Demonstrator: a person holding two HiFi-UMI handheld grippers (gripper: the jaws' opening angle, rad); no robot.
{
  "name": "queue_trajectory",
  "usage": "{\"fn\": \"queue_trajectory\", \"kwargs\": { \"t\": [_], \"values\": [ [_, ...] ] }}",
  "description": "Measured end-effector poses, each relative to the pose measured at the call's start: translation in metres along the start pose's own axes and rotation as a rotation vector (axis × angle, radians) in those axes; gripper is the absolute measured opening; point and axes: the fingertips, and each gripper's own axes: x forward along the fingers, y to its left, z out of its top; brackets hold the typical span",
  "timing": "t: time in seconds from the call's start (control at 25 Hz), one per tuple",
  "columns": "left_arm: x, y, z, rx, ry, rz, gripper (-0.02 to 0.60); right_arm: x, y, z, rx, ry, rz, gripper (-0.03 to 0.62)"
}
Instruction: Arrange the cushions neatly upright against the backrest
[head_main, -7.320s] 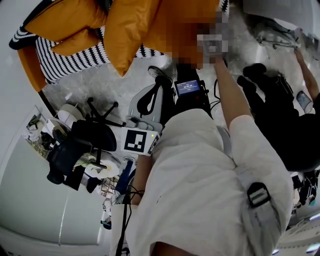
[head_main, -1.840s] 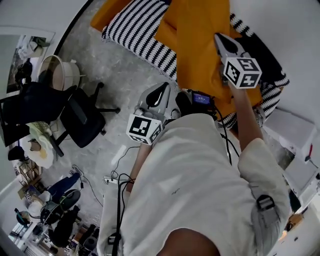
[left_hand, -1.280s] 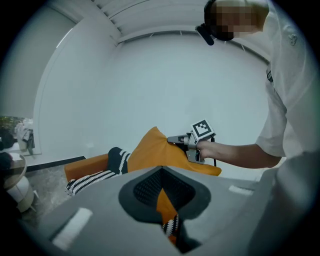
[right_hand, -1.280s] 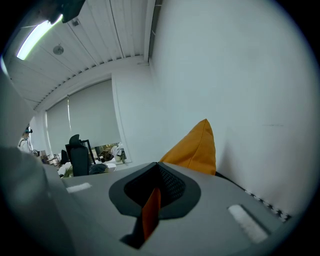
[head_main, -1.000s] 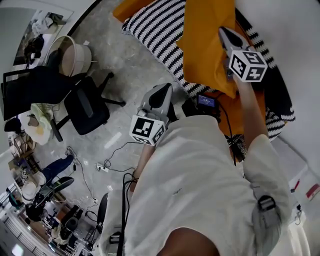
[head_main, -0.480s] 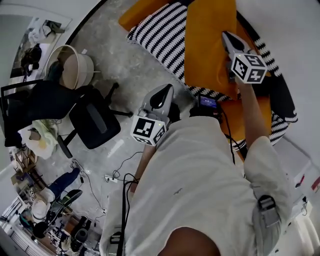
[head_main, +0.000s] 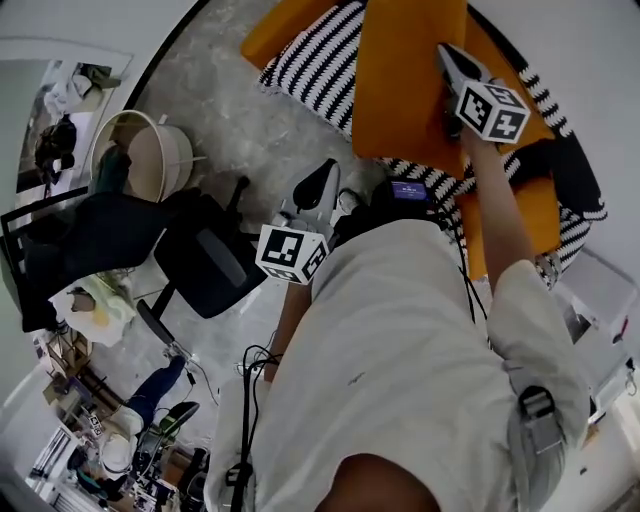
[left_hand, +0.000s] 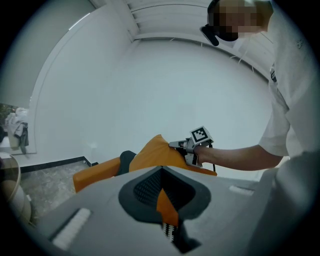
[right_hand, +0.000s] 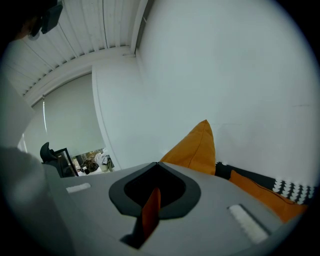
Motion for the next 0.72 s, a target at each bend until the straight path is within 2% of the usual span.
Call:
{"fn": "queue_trajectory", "kwargs": {
  "t": [0.4, 0.56, 0.72],
  "values": [
    [0.041, 0.041, 0.014, -0.005, 0.044, -0.045, 0.0, 0.069, 0.002, 0.001, 0.028, 0.038, -0.012, 0.026],
    [0.082, 0.066, 0.032, -0.006, 0.069, -0.062, 0.0, 0.102, -0.007, 0.002, 0.008, 0.07, -0.016, 0.028],
    [0.137, 0.074, 0.059, 0.027, 0.079, -0.119, 0.0, 0.139, -0.016, 0.003, -0.018, 0.09, -0.008, 0.026]
  ]
}}
